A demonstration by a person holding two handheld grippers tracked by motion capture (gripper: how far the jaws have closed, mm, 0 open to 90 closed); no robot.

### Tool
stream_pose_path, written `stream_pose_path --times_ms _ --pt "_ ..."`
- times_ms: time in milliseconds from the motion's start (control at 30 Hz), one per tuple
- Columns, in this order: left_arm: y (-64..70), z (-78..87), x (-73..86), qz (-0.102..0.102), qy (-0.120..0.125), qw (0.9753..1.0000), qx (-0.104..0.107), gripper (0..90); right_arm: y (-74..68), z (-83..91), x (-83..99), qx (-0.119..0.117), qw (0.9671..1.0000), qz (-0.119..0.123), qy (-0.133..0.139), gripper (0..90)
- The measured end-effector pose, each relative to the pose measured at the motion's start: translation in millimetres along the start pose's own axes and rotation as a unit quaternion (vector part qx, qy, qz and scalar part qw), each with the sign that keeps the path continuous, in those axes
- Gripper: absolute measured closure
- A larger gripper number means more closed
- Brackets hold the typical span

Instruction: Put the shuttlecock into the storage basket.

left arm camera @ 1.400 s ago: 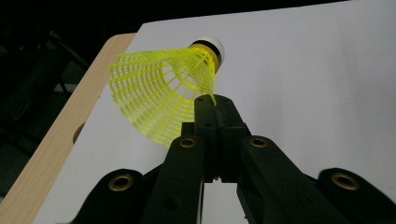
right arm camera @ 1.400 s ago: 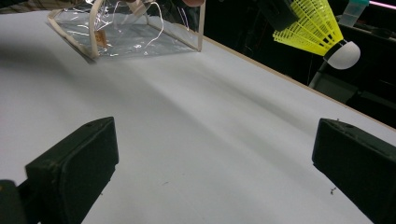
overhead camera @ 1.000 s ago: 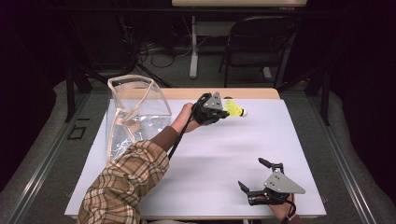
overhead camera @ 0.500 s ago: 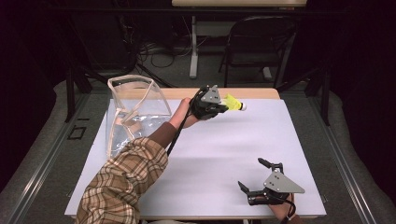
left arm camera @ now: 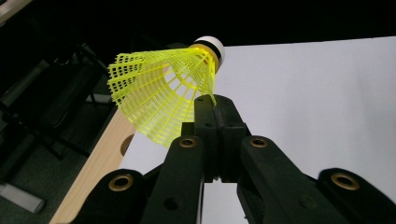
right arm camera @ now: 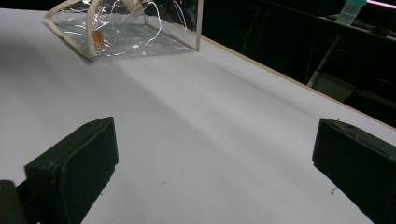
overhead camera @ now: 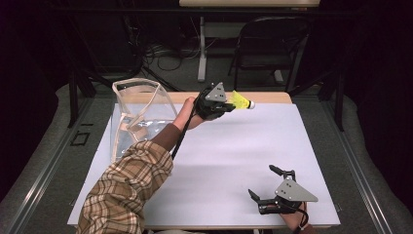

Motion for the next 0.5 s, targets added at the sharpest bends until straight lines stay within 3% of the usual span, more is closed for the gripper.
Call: stream_pose_path --times_ms 500 --pt "-10.9 15.2 4.8 0.011 0.005 0.9998 -0.017 89.7 0.6 0.3 0.1 0.002 1.0000 0.002 -0.001 0.0"
Point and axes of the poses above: each handheld gripper's, and its own axes: z roughly backward along the jaws, x roughly out of its underside, y roughly to its right, the point moved 5 cm from there along -z, roughly forward along the jaws, and after that the axes turned 9 degrees about -y, right-handed, at the moved point
